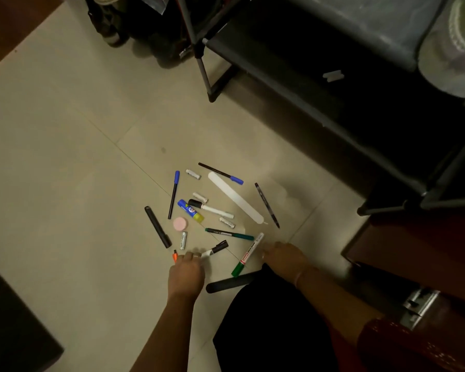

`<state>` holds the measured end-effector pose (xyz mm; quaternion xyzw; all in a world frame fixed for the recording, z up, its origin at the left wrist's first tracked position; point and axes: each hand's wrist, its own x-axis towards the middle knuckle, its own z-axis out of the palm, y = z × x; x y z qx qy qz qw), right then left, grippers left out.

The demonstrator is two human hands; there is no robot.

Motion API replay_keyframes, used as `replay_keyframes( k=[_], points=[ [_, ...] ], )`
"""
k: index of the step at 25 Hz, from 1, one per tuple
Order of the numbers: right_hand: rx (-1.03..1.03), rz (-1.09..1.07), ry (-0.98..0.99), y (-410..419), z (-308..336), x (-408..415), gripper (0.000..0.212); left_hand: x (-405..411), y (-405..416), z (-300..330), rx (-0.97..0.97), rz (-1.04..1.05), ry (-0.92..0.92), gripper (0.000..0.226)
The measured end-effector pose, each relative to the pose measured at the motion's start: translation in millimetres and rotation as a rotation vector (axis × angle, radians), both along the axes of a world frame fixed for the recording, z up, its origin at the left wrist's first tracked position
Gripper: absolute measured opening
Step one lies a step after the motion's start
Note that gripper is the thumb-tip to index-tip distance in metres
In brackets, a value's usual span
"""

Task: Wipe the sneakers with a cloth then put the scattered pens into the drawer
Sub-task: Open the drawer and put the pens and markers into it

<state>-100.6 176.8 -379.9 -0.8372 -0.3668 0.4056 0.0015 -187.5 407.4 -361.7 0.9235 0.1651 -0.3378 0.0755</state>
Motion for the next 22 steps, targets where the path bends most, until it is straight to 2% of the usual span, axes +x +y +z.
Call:
replay_keyframes(
  k=[4, 8, 11, 13, 14, 17, 18, 19, 22],
  points=[
    [0.071, -0.015, -0.068, -1.1, -9.3, -2.0, 0.043, 4.8, -7.7, -14.4, 0.115, -0.066, -0.016, 0.037],
    [0.073, 0.094, -0.141, 21.3, -13.5, 1.7, 0.047, 7.6, -3.8, -27.4, 0.190, -0.175, 0.014, 0.033],
    [0.033, 0.100, -0.225, 23.6, -27.6, -8.4, 0.040, 10.5, -3.1, -33.0, 0.186, -0.259, 0.034, 0.034],
    [-0.037, 0.098, -0.165, 19.6, -28.5, -12.1, 0.043, 12.1, -4.5, -32.5, 0.141, -0.255, -0.004, 0.034],
    [0.021, 0.090, -0.194, 17.2, -33.2, -13.4, 0.045, 13.7, -5.5, -31.7, 0.095, -0.233, -0.020, 0.033],
    [0.143, 0.095, -0.205, 15.3, -26.0, 0.4, 0.039, 20.4, -6.4, -24.4, -0.161, -0.025, -0.053, 0.023],
    [0.173, 0.084, -0.134, 16.3, -20.0, 7.5, 0.034, 22.5, -4.9, -20.6, -0.257, 0.114, -0.091, 0.017],
    [0.233, -0.023, -0.018, 16.6, -19.5, 14.5, 0.028, 24.1, -3.1, -17.0, -0.334, 0.274, -0.156, 0.014],
    [0.439, -0.787, 0.494, 29.6, -5.0, 32.3, 0.018, 28.0, -5.7, -5.1, -0.496, 0.778, -0.374, 0.011]
  ],
)
